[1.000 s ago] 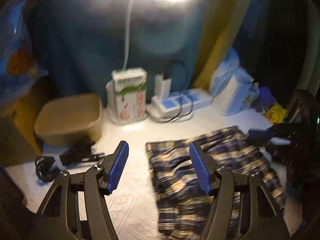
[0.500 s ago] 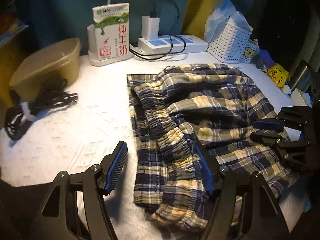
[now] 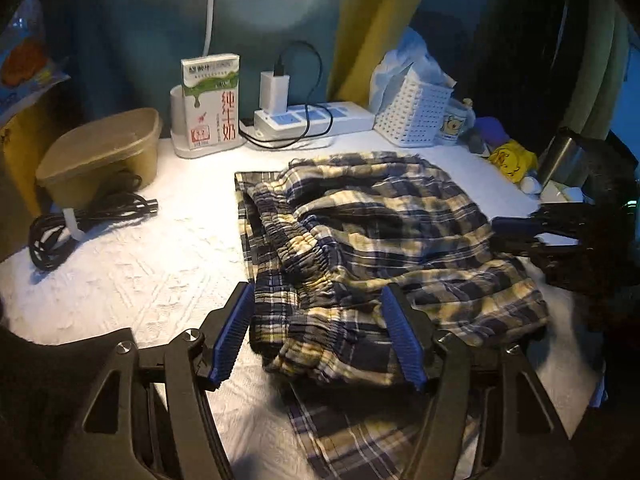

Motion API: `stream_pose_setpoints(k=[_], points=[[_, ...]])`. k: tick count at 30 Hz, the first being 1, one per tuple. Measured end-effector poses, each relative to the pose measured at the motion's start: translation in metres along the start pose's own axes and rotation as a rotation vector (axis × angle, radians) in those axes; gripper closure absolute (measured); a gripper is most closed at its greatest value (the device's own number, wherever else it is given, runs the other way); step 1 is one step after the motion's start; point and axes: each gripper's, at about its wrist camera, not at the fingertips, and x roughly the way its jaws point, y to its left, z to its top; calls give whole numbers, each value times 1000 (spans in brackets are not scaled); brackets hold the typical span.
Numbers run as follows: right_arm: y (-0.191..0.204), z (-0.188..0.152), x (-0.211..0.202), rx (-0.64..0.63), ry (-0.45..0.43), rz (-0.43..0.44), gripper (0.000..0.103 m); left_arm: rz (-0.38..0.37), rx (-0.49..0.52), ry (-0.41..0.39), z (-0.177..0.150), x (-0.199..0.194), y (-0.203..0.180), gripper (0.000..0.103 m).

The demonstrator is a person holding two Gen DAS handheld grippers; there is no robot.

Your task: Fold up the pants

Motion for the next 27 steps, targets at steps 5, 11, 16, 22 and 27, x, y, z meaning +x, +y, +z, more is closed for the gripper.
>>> stream_pose_setpoints(k=[5, 11, 16, 22, 27], points=[[2, 0, -10, 17, -25, 2, 81, -27, -56, -45, 15, 6, 12, 42], [-9, -7, -14, 64, -28, -8, 81, 25, -73, 28, 25, 36, 22, 91], [-18, -14, -17, 94, -27, -20, 81, -2, -89, 29, 25, 31, 12, 91], [-20, -21, -15, 107, -18, -18, 81, 69, -124, 42, 17, 25, 12, 65], [-15, -23, -14, 102, -17, -4, 81, 68, -135, 35, 10, 23, 14, 61]])
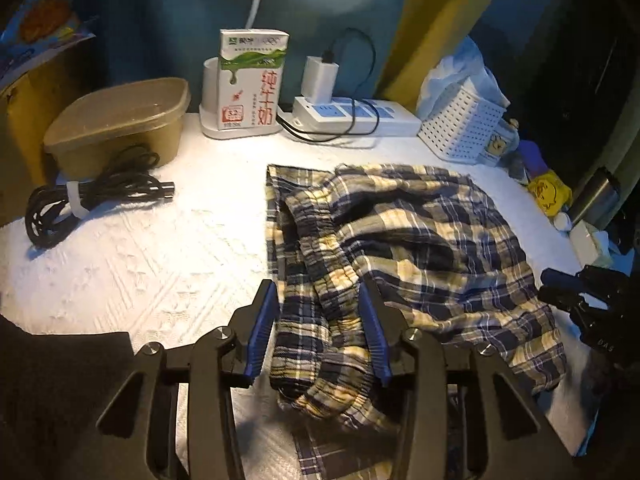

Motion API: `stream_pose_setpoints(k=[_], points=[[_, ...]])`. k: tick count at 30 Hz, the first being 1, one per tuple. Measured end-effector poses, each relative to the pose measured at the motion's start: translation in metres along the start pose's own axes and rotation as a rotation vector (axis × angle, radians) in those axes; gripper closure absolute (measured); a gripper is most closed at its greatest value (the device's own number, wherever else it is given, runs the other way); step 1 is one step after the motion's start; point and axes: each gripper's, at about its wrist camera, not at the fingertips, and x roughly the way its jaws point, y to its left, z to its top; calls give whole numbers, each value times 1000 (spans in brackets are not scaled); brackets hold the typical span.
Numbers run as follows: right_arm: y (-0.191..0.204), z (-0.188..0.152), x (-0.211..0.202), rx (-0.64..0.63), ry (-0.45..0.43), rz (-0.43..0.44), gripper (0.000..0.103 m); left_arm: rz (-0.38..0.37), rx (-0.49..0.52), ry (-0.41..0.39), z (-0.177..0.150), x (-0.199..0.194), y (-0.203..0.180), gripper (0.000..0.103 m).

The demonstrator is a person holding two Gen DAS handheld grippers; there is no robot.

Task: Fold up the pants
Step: 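Pinch the folded pants with the left gripper while the right gripper pinches the fold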

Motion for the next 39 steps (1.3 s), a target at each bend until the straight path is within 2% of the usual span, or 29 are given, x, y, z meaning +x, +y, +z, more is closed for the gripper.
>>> stream_pose_setpoints(k=[8, 10, 12, 13, 14, 17, 24, 29, 32, 35, 37, 39], points=[[5, -2, -2, -7, -7, 14, 81, -23, 60, -5, 4, 18, -6, 62], [4, -3, -2, -3, -6, 14, 81, -33, 77, -5, 3, 19, -9, 72], [2, -5, -2, 2, -4, 14, 81, -28, 106, -10, 3, 15, -16, 73], [1, -7, -2, 6, -3, 13, 81, -35, 112, -9, 3, 13, -18, 83], [0, -8, -2, 10, -3, 15, 81, -46, 119, -7, 3, 11, -20, 88], [-2, -10, -1, 19, -1, 17, 81, -37, 161, -22, 1, 3, -30, 95], [2, -8, -5, 8, -23, 23, 81, 5, 147, -104, 8, -39, -29, 96], [11, -8, -9, -11, -54, 54, 81, 80, 163, -120, 12, -53, -25, 96], [22, -7, -7, -32, -52, 78, 81, 105, 160, -64, 10, -35, -17, 95], [34, -9, 1, -67, -28, 89, 81, 113, 135, 16, 5, -5, -3, 89], [41, -14, 13, -111, 17, 36, 81, 115, 101, 47, 1, 4, 6, 71], [43, -20, 22, -141, 47, -6, 81, 99, 74, 27, -1, -3, 13, 60]])
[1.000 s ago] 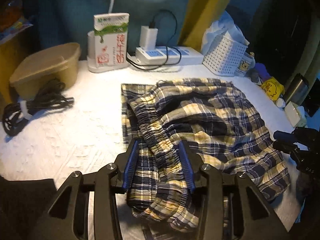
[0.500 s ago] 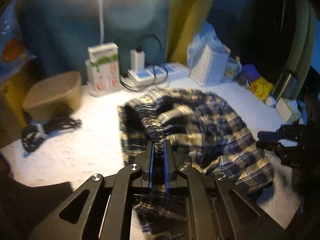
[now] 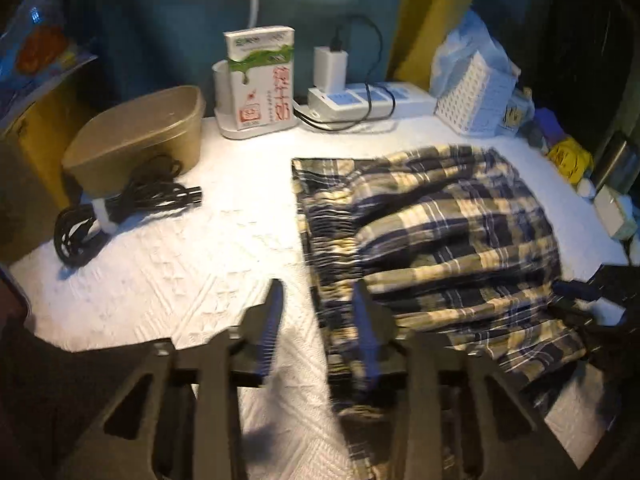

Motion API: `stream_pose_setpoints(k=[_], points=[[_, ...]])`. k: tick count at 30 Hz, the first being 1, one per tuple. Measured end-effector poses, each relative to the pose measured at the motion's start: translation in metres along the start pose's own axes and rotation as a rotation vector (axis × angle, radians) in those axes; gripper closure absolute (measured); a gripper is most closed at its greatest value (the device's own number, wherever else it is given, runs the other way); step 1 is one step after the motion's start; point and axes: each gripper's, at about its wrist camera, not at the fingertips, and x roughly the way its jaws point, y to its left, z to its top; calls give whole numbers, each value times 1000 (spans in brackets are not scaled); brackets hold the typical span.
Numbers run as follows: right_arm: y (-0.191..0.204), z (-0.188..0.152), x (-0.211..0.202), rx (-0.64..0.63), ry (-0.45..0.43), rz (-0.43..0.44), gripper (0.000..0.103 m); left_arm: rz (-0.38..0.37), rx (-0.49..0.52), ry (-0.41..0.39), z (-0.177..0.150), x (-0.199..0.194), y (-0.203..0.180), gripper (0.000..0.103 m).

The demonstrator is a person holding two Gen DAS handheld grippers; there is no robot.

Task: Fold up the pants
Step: 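Pinch the folded pants with the left gripper while the right gripper pinches the fold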

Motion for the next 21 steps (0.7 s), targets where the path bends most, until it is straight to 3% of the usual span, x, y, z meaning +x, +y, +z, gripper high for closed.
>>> stream_pose_setpoints(k=[3, 7, 12, 14, 16, 21], points=[[-7, -4, -3, 23, -2, 3, 81, 13, -42, -28, -6, -15, 14, 50], [-16, -8, -10, 50, 15, -18, 80, 49, -79, -62, -12, -37, 26, 50], [-16, -6, -38, 73, -43, 16, 80, -35, 13, -121, -18, -60, -11, 50], [-12, 2, -47, 64, -89, 49, 80, -104, 66, -113, -20, -59, -33, 50], [-7, 10, -43, 47, -98, 69, 80, -124, 109, -91, -22, -50, -51, 50], [13, 0, -14, 2, 8, 92, 80, -114, 105, 9, -33, -22, -64, 50]])
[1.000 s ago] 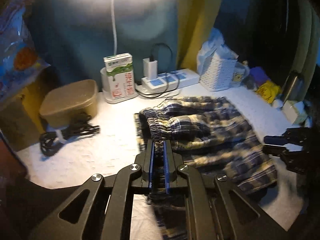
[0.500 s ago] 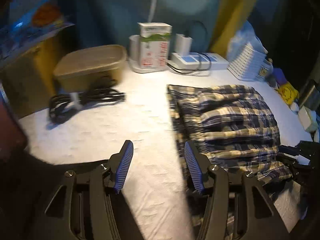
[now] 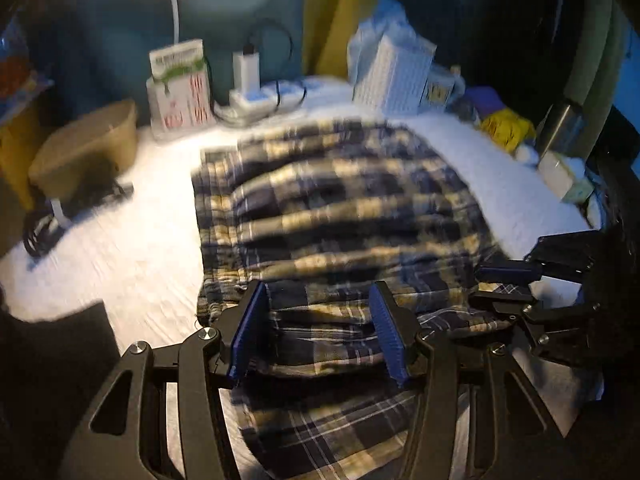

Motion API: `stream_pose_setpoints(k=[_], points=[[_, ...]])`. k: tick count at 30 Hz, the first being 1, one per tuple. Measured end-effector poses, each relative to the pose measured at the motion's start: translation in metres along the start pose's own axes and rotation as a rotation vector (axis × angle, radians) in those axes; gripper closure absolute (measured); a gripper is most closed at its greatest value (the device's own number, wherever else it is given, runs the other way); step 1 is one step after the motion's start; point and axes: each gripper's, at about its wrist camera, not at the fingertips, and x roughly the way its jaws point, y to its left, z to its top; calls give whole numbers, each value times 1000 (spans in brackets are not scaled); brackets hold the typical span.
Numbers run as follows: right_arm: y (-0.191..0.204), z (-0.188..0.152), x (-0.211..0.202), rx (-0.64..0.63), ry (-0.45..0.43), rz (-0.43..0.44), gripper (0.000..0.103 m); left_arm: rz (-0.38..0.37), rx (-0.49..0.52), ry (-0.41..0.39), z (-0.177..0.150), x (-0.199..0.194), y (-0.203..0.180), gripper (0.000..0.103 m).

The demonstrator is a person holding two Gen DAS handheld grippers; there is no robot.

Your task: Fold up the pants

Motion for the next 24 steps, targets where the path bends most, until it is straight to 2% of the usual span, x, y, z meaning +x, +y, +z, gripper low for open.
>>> stream_pose_setpoints(k=[6, 9, 13, 16, 18, 19, 20, 24], points=[[-1, -25, -15, 26, 0, 26, 80, 4, 14, 54, -20, 4, -4, 50], [-3, -33, -22, 19, 2, 31, 80, 16, 24, 57, -28, -5, -4, 50], [-4, -35, -31, -3, 23, 36, 80, 40, 32, 18, -23, -24, 0, 50], [-18, -26, -45, -7, -11, 46, 79, 67, 34, -33, -9, -40, 10, 49], [-31, -16, -56, 5, -50, 13, 56, 71, 42, -54, 1, -41, 15, 49], [-41, -9, -59, 17, -71, -4, 26, 77, 50, -62, 7, -40, 17, 49], [-47, -4, -61, 23, -87, -17, 13, 80, 60, -69, 13, -38, 18, 49], [-69, 22, -54, 17, -144, -48, 13, 59, 85, -85, 39, -20, 22, 49]])
